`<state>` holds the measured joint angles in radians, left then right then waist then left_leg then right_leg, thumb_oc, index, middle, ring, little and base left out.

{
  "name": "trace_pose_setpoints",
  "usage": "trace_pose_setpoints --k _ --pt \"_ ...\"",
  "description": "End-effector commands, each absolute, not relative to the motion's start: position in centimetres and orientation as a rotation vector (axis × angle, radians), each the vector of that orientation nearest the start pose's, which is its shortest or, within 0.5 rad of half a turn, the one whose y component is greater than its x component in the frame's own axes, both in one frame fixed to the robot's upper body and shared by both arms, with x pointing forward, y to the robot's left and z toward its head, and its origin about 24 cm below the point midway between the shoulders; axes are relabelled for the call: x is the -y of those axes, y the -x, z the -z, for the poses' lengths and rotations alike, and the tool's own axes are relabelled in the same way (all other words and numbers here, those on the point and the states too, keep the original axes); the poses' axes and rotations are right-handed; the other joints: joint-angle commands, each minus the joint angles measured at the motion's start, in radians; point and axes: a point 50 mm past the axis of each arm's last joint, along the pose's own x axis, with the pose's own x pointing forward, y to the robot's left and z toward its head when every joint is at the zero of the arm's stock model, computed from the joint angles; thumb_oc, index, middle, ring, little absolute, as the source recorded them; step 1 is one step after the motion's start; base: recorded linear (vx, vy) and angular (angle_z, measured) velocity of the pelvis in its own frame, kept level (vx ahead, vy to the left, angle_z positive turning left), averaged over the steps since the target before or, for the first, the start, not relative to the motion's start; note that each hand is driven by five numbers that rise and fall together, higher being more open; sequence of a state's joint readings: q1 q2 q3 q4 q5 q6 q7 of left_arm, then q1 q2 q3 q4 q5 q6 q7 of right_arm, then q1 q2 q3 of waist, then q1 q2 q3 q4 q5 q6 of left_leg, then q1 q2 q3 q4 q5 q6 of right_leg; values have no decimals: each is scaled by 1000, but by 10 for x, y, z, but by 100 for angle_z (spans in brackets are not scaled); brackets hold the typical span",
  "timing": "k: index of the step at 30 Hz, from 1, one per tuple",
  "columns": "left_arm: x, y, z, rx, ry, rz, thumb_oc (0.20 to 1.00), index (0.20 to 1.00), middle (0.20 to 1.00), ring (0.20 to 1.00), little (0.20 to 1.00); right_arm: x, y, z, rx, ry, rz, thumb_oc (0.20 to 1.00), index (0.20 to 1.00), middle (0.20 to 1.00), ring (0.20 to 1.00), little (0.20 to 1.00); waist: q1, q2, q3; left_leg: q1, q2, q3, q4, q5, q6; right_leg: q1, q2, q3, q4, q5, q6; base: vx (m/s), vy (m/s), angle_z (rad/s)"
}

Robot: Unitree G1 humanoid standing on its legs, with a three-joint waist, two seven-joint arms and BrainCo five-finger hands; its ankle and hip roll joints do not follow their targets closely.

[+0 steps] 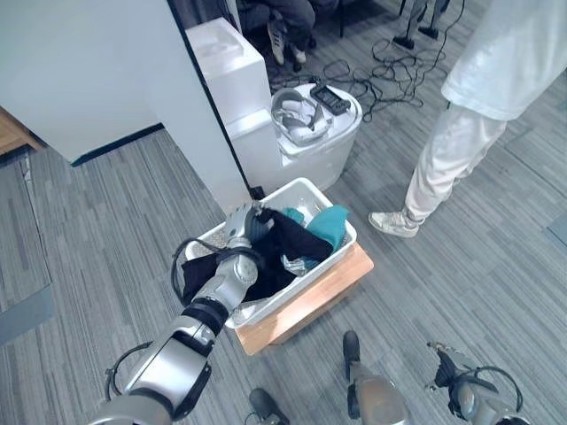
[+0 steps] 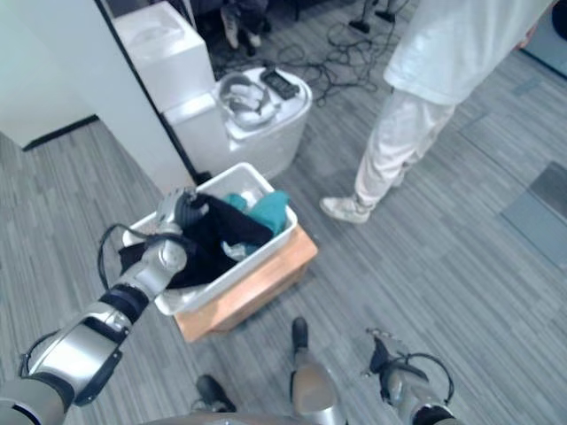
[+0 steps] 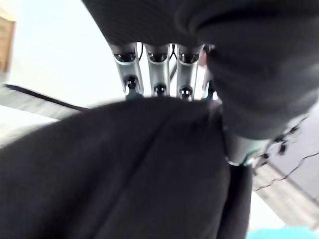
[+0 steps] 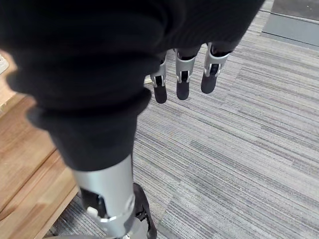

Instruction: Tidy up the quilt and then pick up the clothes from the bed and put them into the laundry hamper.

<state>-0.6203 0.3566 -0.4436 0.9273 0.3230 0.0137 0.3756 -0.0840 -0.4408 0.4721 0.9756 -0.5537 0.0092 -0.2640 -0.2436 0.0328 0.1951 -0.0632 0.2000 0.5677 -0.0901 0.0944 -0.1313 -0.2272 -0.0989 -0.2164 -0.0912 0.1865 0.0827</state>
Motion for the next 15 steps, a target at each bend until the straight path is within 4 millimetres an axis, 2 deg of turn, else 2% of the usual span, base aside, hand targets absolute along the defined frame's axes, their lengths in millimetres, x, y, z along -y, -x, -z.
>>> trace_pose_setpoints --k 1,2,6,7,8,9,10,11,12,13,14,15 --pt "-201 -375 -78 -28 -947 -206 1000 1000 1000 1000 1000 263 -189 105 -736 1240 -179 1000 1000 1000 1000 1000 12 5 77 34 10 -9 3 -25 -48 114 -50 -30 5 -174 128 38 -29 2" --pt "-205 -370 -71 -54 -875 -247 1000 1000 1000 1000 1000 263 -183 109 -761 1221 -176 1000 1000 1000 1000 1000 24 3 74 44 13 -14 3 -26 -49 130 -52 -42 5 -177 125 0 0 0" --pt "-218 -357 -64 -39 -813 -303 1000 1000 1000 1000 1000 265 -168 117 -814 1193 -181 1000 1000 1000 1000 1000 48 1 62 68 16 -34 3 -29 -50 173 -53 -69 6 -189 116 49 -39 7" --pt "-224 -352 -63 -28 -808 -312 1000 1000 1000 1000 1000 265 -165 118 -828 1181 -179 1000 1000 1000 1000 1000 58 1 57 78 16 -38 3 -32 -50 189 -53 -76 6 -192 114 96 -31 19" --pt "-243 -339 -59 -26 -780 -357 1000 1000 1000 1000 1000 265 -157 122 -863 1144 -176 1000 1000 1000 1000 1000 79 -2 43 104 17 -48 3 -39 -50 224 -49 -90 6 -200 110 73 -20 22" --pt "-243 -339 -59 -28 -780 -357 1000 1000 1000 1000 1000 265 -157 122 -864 1144 -178 1000 1000 1000 1000 1000 78 -3 43 106 17 -48 3 -39 -51 226 -49 -91 6 -200 111 73 -11 30" --pt "-253 -329 -52 -47 -753 -390 1000 1000 1000 1000 1000 264 -153 125 -889 1123 -174 1000 1000 1000 1000 1000 94 -4 36 117 16 -55 3 -43 -50 243 -47 -98 6 -204 109 38 -8 35" --pt "-258 -323 -46 -71 -733 -403 1000 1000 1000 1000 1000 263 -150 127 -904 1111 -178 1000 1000 1000 1000 1000 99 -7 30 125 15 -58 3 -46 -49 255 -46 -103 6 -206 107 84 -19 42" --pt "-273 -303 -27 -149 -685 -423 1000 1000 1000 1000 1000 261 -145 131 -938 1097 -195 1000 1000 1000 1000 1000 125 -13 14 146 14 -73 3 -54 -47 286 -41 -115 5 -214 103 72 -11 29" --pt "-279 -292 -16 -197 -693 -409 1000 1000 1000 1000 1000 260 -144 132 -946 1092 -204 1000 1000 1000 1000 1000 137 -16 8 153 13 -79 3 -57 -46 297 -40 -119 5 -217 102 58 -4 21" --pt "-280 -291 -16 -200 -694 -409 1000 1000 1000 1000 1000 260 -144 132 -947 1092 -206 1000 1000 1000 1000 1000 135 -16 7 154 13 -80 3 -57 -46 298 -40 -119 5 -217 102 37 25 35" --pt "-292 -262 14 -343 -690 -377 1000 1000 1000 1000 1000 257 -145 133 -958 1070 -231 1000 1000 1000 1000 1000 161 -23 -7 169 11 -94 3 -63 -42 320 -38 -132 5 -222 100 33 34 38"
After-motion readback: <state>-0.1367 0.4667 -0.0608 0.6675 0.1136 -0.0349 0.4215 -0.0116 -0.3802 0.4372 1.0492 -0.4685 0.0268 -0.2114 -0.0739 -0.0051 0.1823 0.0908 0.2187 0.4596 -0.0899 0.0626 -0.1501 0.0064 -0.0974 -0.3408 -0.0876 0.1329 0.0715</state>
